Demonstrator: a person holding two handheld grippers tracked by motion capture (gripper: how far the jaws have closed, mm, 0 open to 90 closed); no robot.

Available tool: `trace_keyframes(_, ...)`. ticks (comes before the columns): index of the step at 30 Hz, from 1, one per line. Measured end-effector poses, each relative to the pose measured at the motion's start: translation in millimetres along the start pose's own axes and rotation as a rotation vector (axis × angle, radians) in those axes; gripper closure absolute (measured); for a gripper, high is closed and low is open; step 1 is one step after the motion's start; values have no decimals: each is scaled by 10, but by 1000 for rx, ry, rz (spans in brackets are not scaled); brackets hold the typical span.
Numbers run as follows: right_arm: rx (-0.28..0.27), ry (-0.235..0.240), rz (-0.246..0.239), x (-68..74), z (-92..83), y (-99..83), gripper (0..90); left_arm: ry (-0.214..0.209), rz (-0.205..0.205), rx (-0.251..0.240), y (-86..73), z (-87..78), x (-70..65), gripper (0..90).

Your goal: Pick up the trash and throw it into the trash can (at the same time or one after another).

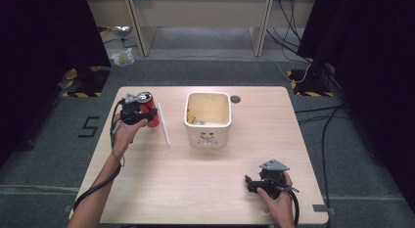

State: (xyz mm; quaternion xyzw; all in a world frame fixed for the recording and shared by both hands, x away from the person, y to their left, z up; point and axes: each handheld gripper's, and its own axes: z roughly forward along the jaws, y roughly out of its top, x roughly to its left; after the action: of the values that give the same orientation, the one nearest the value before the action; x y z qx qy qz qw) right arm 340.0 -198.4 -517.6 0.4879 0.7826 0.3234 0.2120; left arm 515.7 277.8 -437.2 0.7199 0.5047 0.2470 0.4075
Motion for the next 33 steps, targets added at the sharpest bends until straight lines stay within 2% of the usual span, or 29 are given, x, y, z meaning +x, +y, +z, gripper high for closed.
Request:
trace_keyframes(11,0,0,0,0,0,0,73,-52,26,-29,199,-214,-108,345)
trace_keyframes(15,0,0,0,0,0,0,73,-86,34,-37,289,-301,-157,345)
trace_keyframes(20,0,0,0,0,0,0,73,-91,47,-45,341,-350,-190,345)
trace_keyframes(27,0,0,0,0,0,0,73,-132,47,-51,438,-444,-236,345)
trace_keyframes(33,0,0,0,0,0,0,73,-143,58,-56,506,-495,-273,345)
